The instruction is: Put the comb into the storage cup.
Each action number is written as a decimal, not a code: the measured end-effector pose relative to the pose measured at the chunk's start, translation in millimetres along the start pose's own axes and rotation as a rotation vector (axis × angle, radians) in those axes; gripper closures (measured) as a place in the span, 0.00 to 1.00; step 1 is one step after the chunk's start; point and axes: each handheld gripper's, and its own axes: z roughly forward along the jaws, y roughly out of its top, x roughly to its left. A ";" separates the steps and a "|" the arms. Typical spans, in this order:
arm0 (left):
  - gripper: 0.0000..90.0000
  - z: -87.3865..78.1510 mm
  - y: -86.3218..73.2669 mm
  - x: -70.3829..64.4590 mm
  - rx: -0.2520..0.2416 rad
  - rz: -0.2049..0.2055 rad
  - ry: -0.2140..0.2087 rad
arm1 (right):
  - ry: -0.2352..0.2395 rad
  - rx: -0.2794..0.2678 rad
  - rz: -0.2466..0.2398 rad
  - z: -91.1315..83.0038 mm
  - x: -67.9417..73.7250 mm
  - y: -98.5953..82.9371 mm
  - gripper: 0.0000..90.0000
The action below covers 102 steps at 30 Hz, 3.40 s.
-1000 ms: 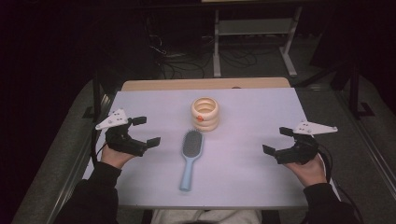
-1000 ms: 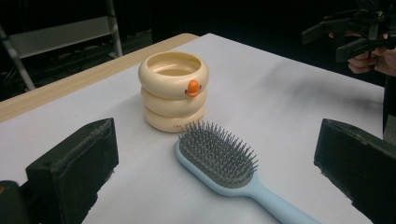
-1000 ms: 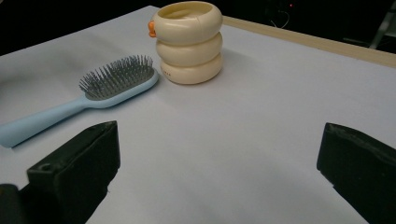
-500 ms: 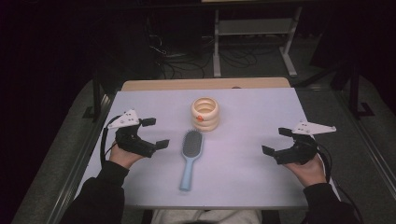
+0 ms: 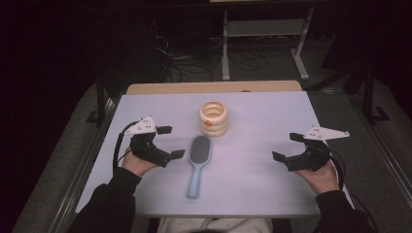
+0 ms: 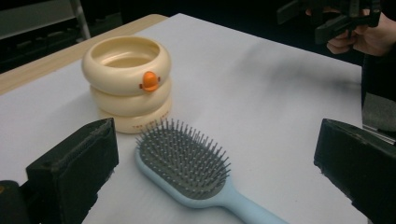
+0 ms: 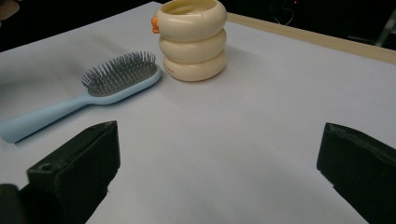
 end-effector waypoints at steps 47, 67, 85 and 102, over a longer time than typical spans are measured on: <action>0.31 56.3 -6.2 -27.3 0.153 0.063 -0.225 | 0.005 0.010 -0.007 1.6 1.5 -0.4 0.00; 0.70 76.7 -13.1 -38.9 0.294 0.126 -0.266 | 0.011 0.014 -0.007 2.3 0.9 -0.6 0.00; 1.00 88.0 -20.2 -50.9 0.387 0.155 -0.350 | 0.014 0.019 -0.008 2.7 1.1 -0.8 0.00; 1.00 81.8 -30.0 -49.3 0.459 0.167 -0.354 | 0.011 0.019 -0.007 2.6 1.3 -1.0 0.00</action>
